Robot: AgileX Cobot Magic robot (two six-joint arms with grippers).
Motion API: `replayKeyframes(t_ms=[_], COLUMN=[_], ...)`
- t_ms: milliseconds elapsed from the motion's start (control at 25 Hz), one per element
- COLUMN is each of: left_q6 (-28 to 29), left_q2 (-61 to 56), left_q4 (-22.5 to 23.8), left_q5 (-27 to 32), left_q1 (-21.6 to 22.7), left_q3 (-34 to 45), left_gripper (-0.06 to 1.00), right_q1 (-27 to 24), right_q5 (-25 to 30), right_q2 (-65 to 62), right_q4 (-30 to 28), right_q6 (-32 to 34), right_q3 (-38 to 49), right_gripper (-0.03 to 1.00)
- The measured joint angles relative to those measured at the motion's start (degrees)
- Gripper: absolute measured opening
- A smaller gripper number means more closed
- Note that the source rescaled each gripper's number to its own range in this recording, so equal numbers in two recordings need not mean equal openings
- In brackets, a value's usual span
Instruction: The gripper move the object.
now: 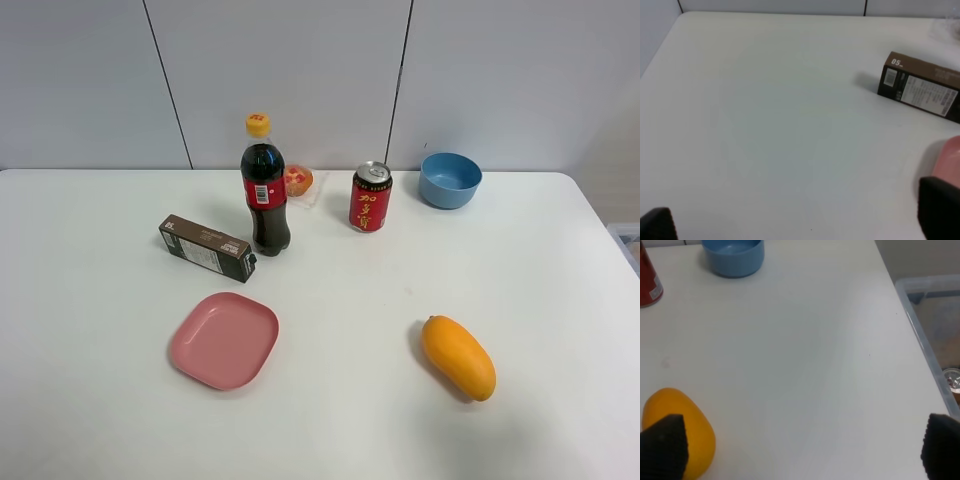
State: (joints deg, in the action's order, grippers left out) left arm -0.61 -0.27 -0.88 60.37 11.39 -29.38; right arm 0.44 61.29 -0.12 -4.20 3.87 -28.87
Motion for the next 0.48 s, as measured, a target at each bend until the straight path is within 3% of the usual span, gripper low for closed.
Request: replayKeyframes(t_ms=[480], left_q6=[0.0], left_q2=[0.0], left_q4=[0.0], left_q5=[0.0], left_q1=[0.0], left_q3=[0.0], left_gripper=[1.00], right_q1=[0.1], right_q5=[0.0], right_q2=[0.0], right_q4=[0.1], right_q6=[-1.0], right_q3=[0.0], right_gripper=[0.79])
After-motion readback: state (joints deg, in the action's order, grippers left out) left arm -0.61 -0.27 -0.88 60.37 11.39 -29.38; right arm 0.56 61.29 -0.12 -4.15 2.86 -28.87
